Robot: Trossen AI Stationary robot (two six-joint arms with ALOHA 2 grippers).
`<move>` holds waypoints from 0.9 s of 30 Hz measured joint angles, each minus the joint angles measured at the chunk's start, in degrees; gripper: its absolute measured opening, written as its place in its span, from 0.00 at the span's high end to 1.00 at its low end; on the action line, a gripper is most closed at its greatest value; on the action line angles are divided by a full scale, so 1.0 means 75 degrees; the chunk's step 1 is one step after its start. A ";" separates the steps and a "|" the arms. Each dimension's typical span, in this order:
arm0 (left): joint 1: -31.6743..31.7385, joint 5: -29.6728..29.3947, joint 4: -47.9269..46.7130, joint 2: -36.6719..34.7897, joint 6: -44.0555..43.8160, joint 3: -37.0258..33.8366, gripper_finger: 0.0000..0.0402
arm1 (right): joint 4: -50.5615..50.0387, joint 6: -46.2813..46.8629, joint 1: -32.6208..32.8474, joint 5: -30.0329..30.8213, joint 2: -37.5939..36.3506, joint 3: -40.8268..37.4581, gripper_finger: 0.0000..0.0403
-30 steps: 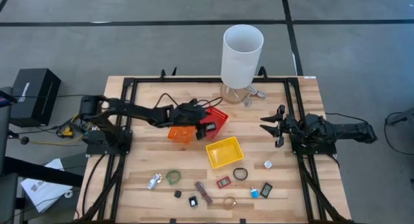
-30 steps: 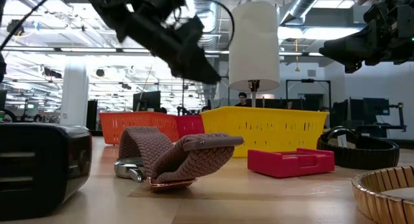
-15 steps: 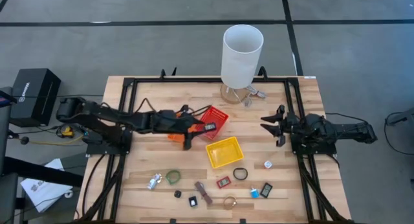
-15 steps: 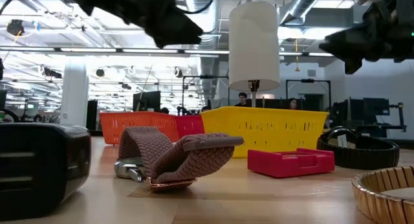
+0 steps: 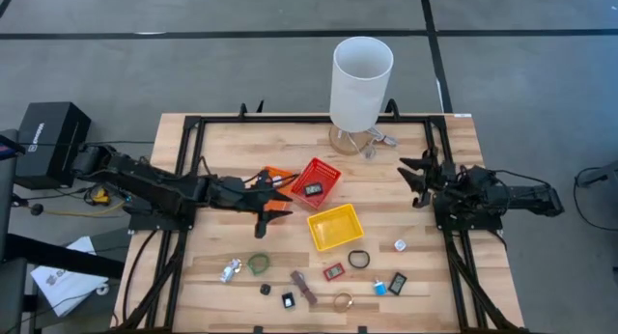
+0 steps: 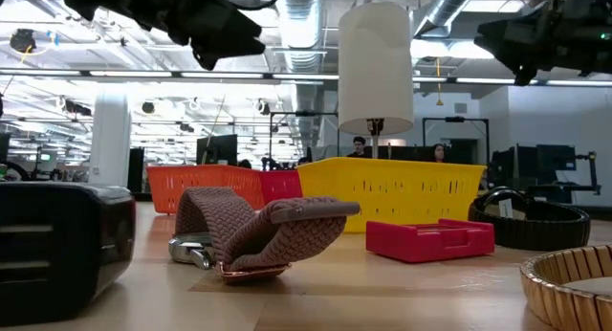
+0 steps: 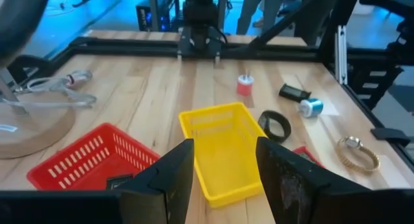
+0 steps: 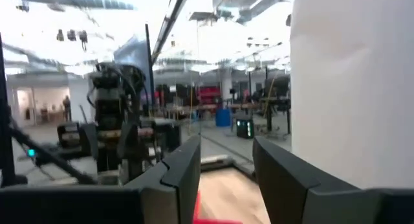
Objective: Pick & Place Office items
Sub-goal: Put the black wrist watch into the yellow bin
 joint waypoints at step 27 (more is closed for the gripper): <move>0.0000 0.0030 0.0025 -0.0066 0.0000 0.0003 0.62 | -0.0671 0.0276 0.2991 -0.1382 0.5890 0.3565 0.67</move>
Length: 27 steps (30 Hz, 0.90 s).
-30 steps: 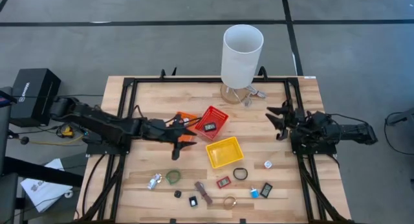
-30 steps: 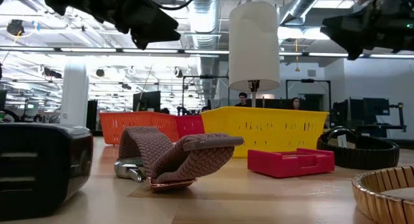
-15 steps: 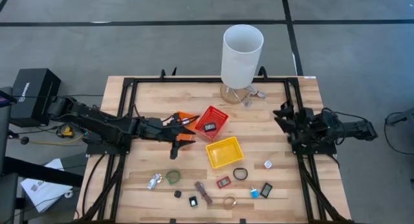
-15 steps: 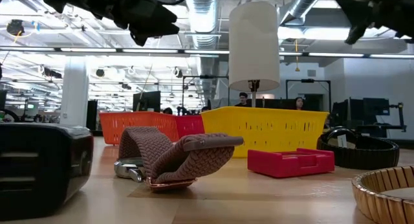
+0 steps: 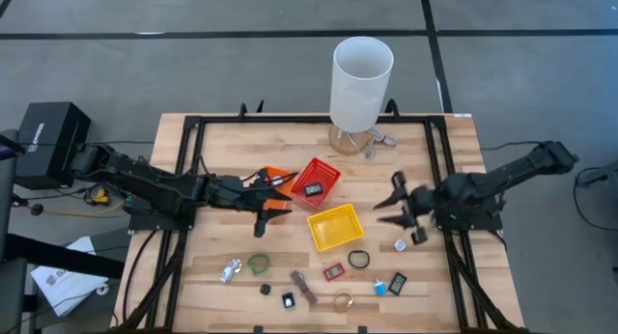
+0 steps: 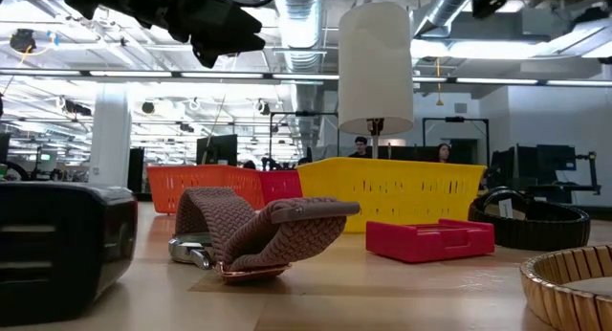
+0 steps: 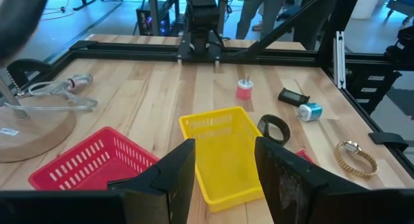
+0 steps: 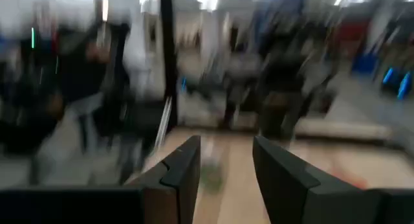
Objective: Pick & Place Office items
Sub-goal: Put the black wrist watch into the yellow bin
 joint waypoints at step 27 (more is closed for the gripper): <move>0.0000 -0.0029 -0.0003 0.0003 0.0000 0.0000 0.62 | -0.8215 0.3732 0.0669 -0.0428 0.7772 0.4891 0.67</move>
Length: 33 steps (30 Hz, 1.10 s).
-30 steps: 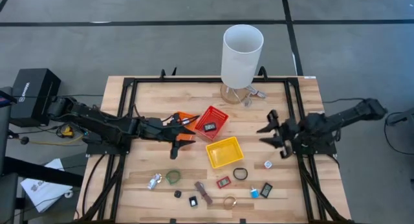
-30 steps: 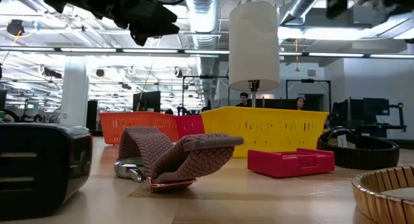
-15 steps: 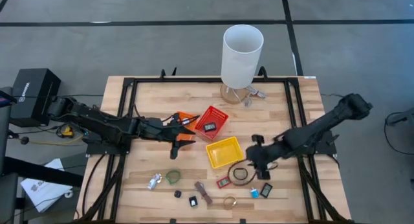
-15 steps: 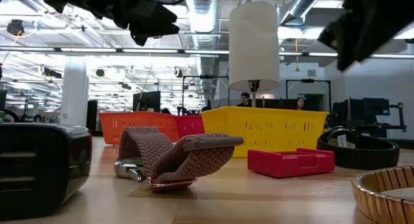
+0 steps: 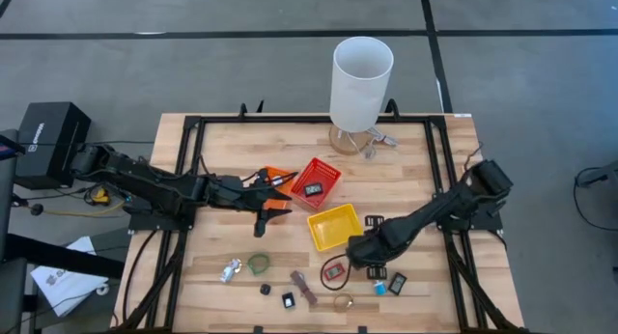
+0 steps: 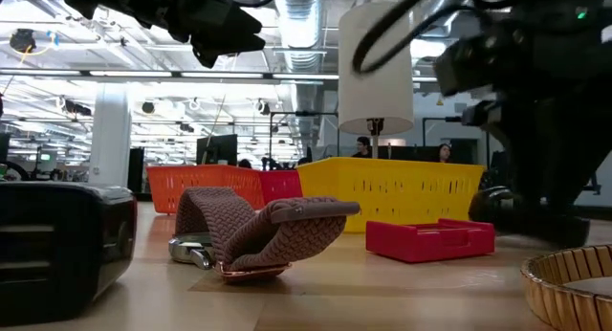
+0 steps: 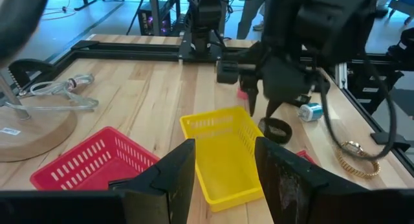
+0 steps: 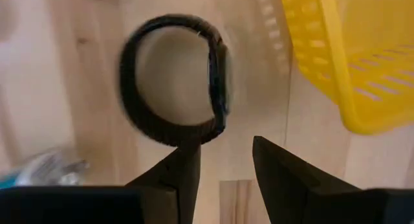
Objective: Pick & Place Office items
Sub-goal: Put the black wrist watch into the yellow bin
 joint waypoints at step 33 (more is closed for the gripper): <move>0.0000 0.0026 0.0001 0.0003 0.0000 -0.0023 0.62 | 0.0212 -0.4682 0.0219 -0.0368 -0.0280 0.0474 0.67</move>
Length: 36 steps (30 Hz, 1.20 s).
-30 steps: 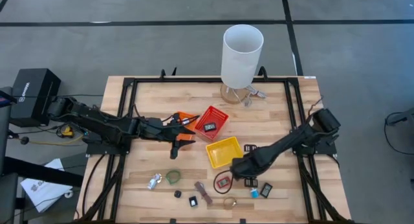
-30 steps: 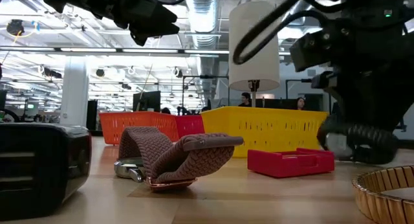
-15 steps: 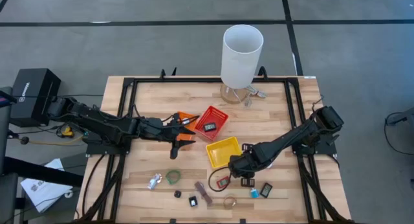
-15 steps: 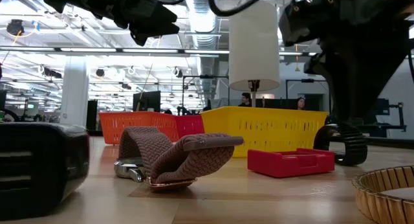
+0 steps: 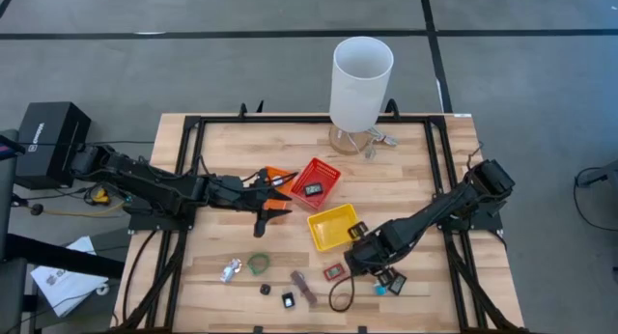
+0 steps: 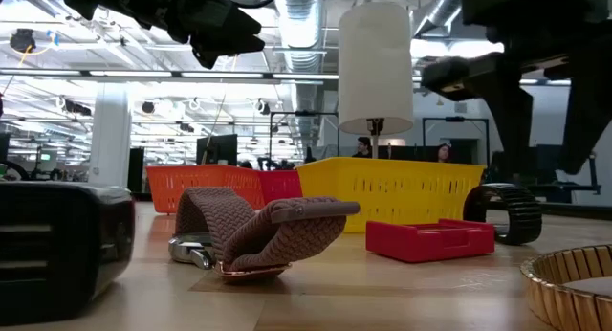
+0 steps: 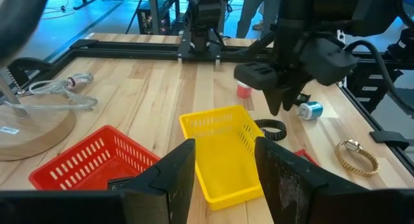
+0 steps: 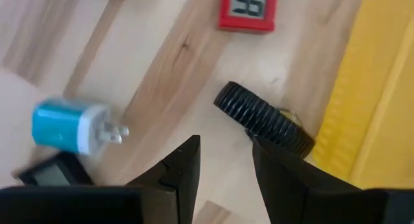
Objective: Pick & Place Office items
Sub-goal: Put the black wrist watch into the yellow bin
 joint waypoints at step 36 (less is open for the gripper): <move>0.0000 0.0006 0.0005 0.0000 -0.0001 -0.0009 0.62 | 0.0963 -0.3389 -0.0457 -0.0270 0.0230 -0.0302 0.49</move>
